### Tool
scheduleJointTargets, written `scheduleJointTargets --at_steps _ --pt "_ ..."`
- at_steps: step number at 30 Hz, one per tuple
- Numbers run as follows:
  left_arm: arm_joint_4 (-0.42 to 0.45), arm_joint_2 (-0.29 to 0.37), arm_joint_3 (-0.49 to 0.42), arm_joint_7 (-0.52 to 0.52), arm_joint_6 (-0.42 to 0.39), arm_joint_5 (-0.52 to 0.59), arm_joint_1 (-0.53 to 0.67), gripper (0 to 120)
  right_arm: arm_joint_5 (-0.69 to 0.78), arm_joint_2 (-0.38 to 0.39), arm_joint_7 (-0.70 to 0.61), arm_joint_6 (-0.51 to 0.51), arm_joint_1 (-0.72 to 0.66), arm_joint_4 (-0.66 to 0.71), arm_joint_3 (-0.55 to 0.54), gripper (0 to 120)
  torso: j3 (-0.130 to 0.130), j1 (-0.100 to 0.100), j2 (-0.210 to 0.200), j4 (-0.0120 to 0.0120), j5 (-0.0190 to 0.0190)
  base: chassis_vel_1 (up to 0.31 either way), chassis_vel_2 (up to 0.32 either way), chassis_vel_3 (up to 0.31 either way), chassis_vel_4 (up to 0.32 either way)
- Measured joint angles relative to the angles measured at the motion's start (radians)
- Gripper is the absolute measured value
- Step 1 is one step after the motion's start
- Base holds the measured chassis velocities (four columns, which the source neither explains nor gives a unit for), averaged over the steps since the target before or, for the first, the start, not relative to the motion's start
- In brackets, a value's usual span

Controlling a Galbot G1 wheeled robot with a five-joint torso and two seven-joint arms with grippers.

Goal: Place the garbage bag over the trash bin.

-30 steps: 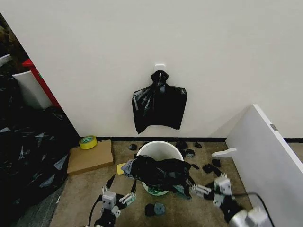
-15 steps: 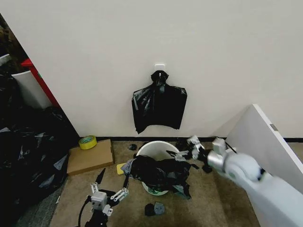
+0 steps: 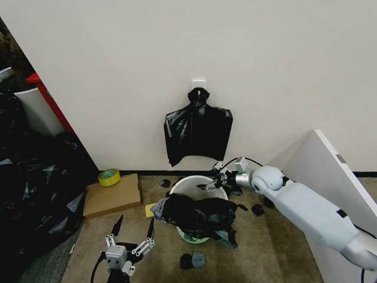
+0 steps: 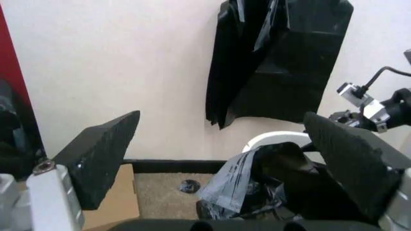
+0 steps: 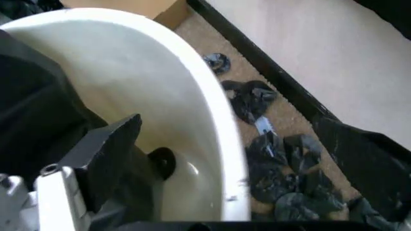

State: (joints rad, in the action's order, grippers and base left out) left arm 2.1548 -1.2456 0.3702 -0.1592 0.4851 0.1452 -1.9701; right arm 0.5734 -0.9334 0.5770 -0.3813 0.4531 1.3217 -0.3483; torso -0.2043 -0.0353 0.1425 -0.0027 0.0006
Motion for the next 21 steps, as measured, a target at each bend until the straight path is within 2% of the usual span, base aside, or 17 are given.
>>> scheduleJointTargets --at_steps 4,10,12,16,18,21 --pt "0.0 -0.005 -0.01 0.0 -0.001 -0.001 -0.003 100 -0.008 -0.008 0.032 0.012 -0.017 -0.031 -0.007 88 0.0 0.0 0.0 0.0 -0.0001 0.0 0.0 0.0 0.0" --pt "0.007 -0.015 -0.021 -0.001 -0.015 0.022 -0.006 100 -0.001 -0.009 0.071 0.023 -0.04 -0.049 -0.037 62 0.0 0.0 0.0 0.0 -0.0001 0.0 0.0 0.0 0.0" --pt "0.007 -0.015 -0.022 -0.001 -0.015 0.022 -0.006 100 -0.001 -0.011 0.072 0.024 -0.041 -0.051 -0.038 60 0.0 0.0 0.0 0.0 -0.0001 0.0 0.0 0.0 0.0" --pt "0.01 -0.014 -0.024 -0.001 -0.015 0.021 -0.01 100 -0.01 -0.025 0.085 0.033 -0.042 -0.07 -0.038 40 0.0 0.0 0.0 0.0003 0.0 0.0 0.0 0.0 0.0" --pt "0.01 -0.014 -0.025 -0.001 -0.015 0.021 -0.009 100 -0.012 -0.025 0.088 0.034 -0.042 -0.071 -0.038 39 0.0 0.0 0.0 0.0003 0.0 0.0 0.0 0.0 0.0" --pt "-0.005 -0.013 -0.035 -0.004 -0.015 0.021 0.001 100 -0.02 -0.024 0.1 0.04 -0.036 -0.075 -0.039 23 0.0 0.0 0.0 0.0001 -0.0001 0.0 0.0 0.0 0.0"
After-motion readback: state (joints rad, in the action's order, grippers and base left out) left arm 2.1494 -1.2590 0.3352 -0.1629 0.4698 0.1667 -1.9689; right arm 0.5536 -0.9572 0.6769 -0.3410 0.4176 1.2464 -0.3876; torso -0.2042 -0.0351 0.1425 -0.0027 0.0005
